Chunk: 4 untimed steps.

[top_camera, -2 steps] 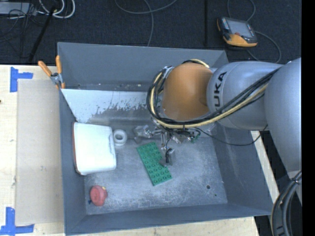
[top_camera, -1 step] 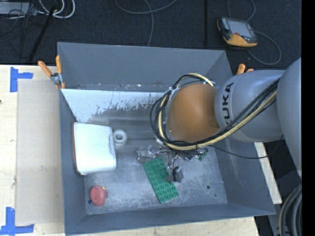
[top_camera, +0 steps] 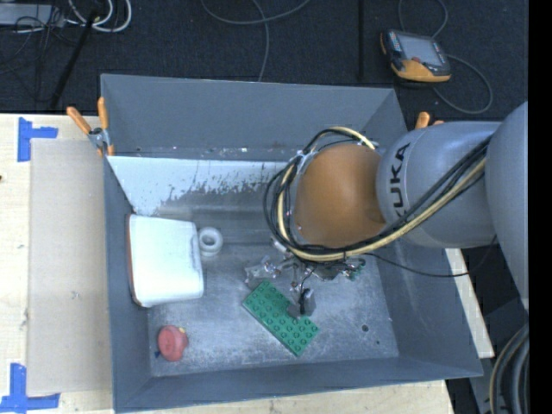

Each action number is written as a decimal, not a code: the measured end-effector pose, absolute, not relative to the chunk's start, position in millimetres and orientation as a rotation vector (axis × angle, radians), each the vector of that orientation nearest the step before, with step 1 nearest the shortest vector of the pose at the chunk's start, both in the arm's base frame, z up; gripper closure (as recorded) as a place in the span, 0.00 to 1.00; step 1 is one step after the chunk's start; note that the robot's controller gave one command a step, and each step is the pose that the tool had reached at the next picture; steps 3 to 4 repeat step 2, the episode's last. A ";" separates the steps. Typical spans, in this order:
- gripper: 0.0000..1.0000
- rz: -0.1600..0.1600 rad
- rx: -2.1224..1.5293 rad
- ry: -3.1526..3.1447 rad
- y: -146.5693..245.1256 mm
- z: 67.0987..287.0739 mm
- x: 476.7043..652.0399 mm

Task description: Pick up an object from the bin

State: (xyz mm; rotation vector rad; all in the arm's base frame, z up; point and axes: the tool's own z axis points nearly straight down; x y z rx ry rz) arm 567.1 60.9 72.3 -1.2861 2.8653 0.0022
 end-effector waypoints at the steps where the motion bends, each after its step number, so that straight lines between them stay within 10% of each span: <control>1: 1.00 0.001 -1.374 2.817 120.0 187.9 544.3; 2: 1.00 -0.002 -1.374 2.815 132.7 280.0 539.5; 4: 1.00 -0.002 -1.374 2.815 132.7 280.0 539.5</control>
Offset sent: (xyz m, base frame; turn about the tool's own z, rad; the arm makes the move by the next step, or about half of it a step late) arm -0.0236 0.0558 0.1113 -0.0596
